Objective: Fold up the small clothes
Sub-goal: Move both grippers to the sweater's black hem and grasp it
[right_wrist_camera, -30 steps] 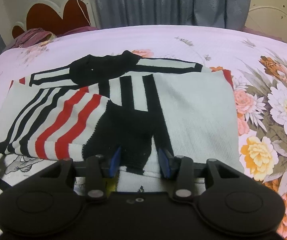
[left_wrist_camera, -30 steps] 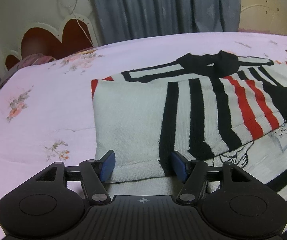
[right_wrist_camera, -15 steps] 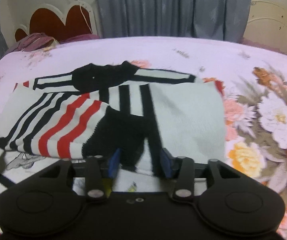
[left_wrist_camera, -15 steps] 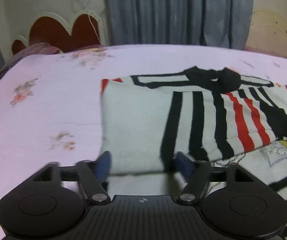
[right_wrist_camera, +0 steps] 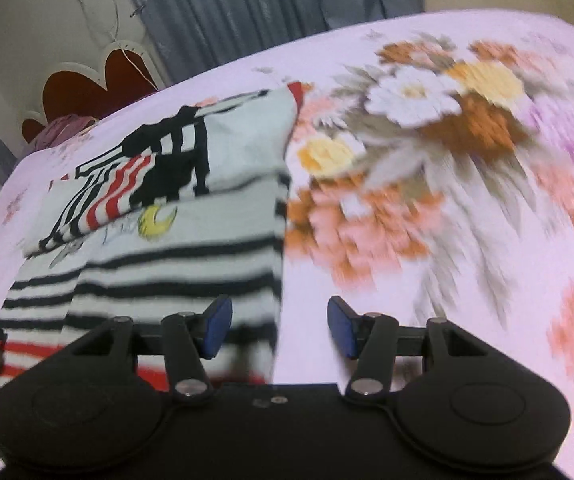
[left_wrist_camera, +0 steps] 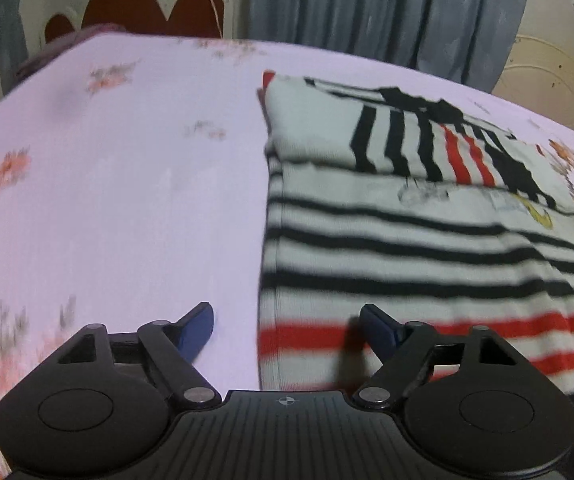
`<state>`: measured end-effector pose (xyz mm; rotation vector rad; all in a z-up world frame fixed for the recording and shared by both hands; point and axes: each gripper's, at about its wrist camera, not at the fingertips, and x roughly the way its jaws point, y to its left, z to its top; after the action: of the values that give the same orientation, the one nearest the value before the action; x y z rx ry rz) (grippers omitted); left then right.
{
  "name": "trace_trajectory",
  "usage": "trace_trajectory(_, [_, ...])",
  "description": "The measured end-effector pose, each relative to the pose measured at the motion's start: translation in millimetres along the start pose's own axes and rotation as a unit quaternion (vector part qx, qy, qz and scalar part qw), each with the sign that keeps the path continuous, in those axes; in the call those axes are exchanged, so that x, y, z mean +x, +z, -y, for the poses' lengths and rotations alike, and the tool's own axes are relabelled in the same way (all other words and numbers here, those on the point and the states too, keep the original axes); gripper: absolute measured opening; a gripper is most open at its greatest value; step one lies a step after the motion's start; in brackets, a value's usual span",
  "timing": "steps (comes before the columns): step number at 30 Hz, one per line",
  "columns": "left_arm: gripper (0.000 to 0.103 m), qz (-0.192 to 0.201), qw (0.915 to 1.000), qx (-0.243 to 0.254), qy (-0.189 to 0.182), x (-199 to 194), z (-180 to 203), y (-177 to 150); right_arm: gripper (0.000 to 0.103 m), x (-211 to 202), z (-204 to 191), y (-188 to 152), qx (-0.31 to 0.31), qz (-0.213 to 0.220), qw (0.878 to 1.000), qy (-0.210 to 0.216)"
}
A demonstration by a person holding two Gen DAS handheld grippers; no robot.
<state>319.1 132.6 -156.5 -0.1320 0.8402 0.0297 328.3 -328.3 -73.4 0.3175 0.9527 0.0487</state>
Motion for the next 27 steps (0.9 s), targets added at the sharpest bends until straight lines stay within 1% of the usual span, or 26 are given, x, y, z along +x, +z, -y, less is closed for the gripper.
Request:
trace_trajectory(3, [0.079,-0.003,0.9996,-0.02,-0.017,-12.7,-1.0,-19.1,0.052,-10.0,7.2,-17.5,0.026,-0.006,0.999,0.023])
trace_trajectory(5, [0.077,-0.005,0.9992,-0.029,-0.026,-20.9,-1.8,-31.2,0.052,-16.2,9.7,-29.1,0.041,-0.01,0.998,0.04])
trace_trajectory(8, [0.072,-0.007,0.9985,-0.04,-0.037,-34.8,-3.1,-48.7,0.051,-24.2,9.3,-44.7,0.048,-0.016,0.997,0.055])
trace_trajectory(11, [0.067,-0.009,0.9964,-0.061,-0.059,-46.5,-5.5,-61.7,0.051,-31.1,7.1,-60.7,0.054,-0.021,0.996,0.068])
trace_trajectory(13, [0.06,-0.01,0.9947,-0.073,-0.073,-52.1,-7.4,-70.1,0.051,-35.8,6.5,-70.3,0.063,-0.022,0.995,0.08])
trace_trajectory(15, [0.059,-0.011,0.9922,-0.086,-0.089,-55.7,-9.6,-77.6,0.051,-40.3,5.7,-80.8,0.073,-0.026,0.993,0.094])
trace_trajectory(17, [0.059,-0.009,0.9877,-0.104,-0.116,-59.2,-13.4,-84.6,0.051,-44.0,5.4,-90.0,0.085,-0.029,0.99,0.109])
trace_trajectory(20, [0.059,-0.01,0.9776,-0.12,-0.173,-59.1,-16.7,-94.4,0.051,-48.0,5.0,-101.7,0.108,-0.034,0.984,0.136])
trace_trajectory(22, [0.059,-0.005,0.974,-0.13,-0.186,-56.4,-19.5,-96.4,0.051,-46.8,3.8,-106.3,0.122,-0.041,0.979,0.158])
trace_trajectory(25, [0.059,-0.002,0.9591,-0.176,-0.221,-46.3,-30.1,-94.1,0.051,-41.1,-1.6,-108.8,0.133,-0.054,0.971,0.19])
trace_trajectory(27, [0.059,-0.001,0.9528,-0.194,-0.233,-37.9,-32.1,-92.1,0.05,-36.5,-4.8,-108.9,0.138,-0.061,0.968,0.201])
